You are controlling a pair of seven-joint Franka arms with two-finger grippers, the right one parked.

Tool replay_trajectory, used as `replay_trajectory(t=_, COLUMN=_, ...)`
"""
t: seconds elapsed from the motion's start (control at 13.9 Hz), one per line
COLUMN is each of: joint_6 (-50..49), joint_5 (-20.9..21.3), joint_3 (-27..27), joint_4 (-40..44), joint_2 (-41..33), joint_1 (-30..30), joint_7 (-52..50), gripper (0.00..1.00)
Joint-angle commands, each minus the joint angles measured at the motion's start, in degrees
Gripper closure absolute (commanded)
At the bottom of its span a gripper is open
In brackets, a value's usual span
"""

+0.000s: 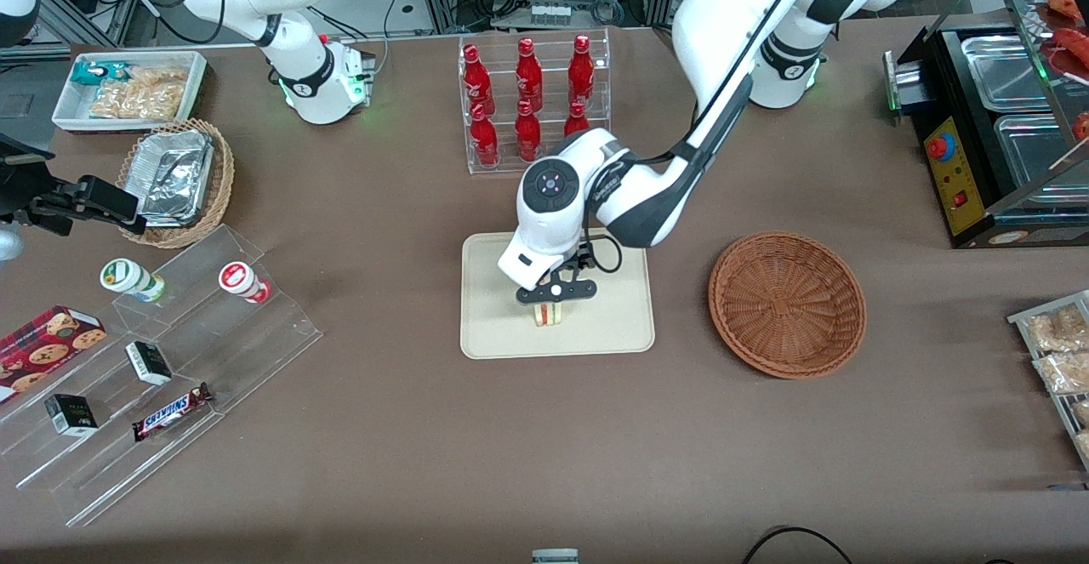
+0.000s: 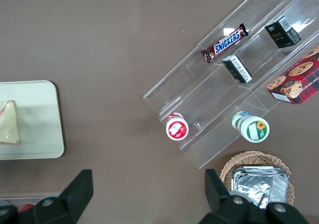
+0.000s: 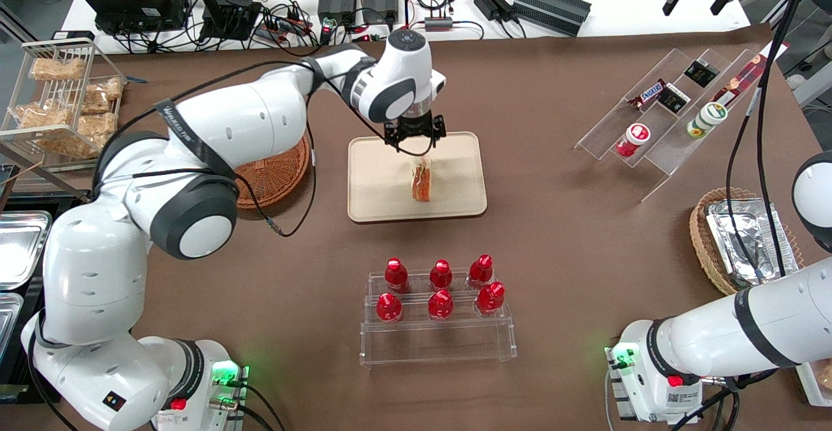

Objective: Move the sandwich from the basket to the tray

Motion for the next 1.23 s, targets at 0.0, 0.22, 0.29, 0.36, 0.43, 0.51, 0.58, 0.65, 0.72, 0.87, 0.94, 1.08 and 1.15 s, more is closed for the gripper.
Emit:
replay_trajectory(t=0.0, joint_6=-2.3, joint_5=0.9, joint_3=0.6, joint_4=-1.4, joint_2=-4.0, joint_1=2.1, joint_7=3.1, gripper=0.00)
replay_trajectory(t=0.22, joint_6=-9.3, joint_5=-0.1, joint_3=0.5, joint_4=-2.2, joint_2=-7.2, joint_1=6.6, joint_7=3.0, gripper=0.00)
replay_trajectory(t=0.29, joint_6=-11.1, joint_5=-0.1, joint_3=0.5, joint_4=-2.4, joint_2=-7.7, joint_1=8.0, joint_7=3.0, gripper=0.00)
replay_trajectory(t=0.36, joint_6=-12.8, joint_5=-0.1, joint_3=0.5, joint_4=-2.9, joint_2=-8.5, joint_1=9.6, joint_7=3.5, gripper=0.00)
replay_trajectory(t=0.43, joint_6=-13.7, joint_5=-0.1, joint_3=0.4, joint_4=-4.1, joint_2=-9.5, joint_1=11.3, joint_7=3.7, gripper=0.00)
replay_trajectory(t=0.51, joint_6=-13.7, joint_5=-0.1, joint_3=0.4, joint_4=-5.3, joint_2=-10.8, joint_1=13.0, joint_7=4.5, gripper=0.00)
replay_trajectory(t=0.58, joint_6=-13.9, joint_5=-0.1, joint_3=0.4, joint_4=-6.9, joint_2=-12.1, joint_1=14.6, joint_7=6.2, gripper=0.00)
replay_trajectory(t=0.65, joint_6=-13.9, joint_5=-0.1, joint_3=0.4, joint_4=-9.0, joint_2=-13.8, joint_1=16.3, joint_7=9.1, gripper=0.00)
replay_trajectory(t=0.72, joint_6=-13.9, joint_5=-0.2, joint_3=0.4, joint_4=-11.2, joint_2=-15.6, joint_1=18.2, joint_7=12.1, gripper=0.00)
replay_trajectory(t=0.87, joint_6=-13.9, joint_5=-0.5, joint_3=0.3, joint_4=-15.6, joint_2=-19.8, joint_1=22.3, joint_7=19.3, gripper=0.00)
replay_trajectory(t=0.94, joint_6=-14.0, joint_5=-1.4, joint_3=0.3, joint_4=-17.1, joint_2=-21.4, joint_1=23.9, joint_7=22.5, gripper=0.00)
replay_trajectory(t=1.08, joint_6=-18.1, joint_5=-2.1, joint_3=0.4, joint_4=-17.9, joint_2=-24.5, joint_1=26.6, joint_7=29.6, gripper=0.00)
replay_trajectory(t=1.15, joint_6=-20.8, joint_5=-2.1, joint_3=0.4, joint_4=-17.6, joint_2=-25.7, joint_1=28.1, joint_7=32.9, gripper=0.00)
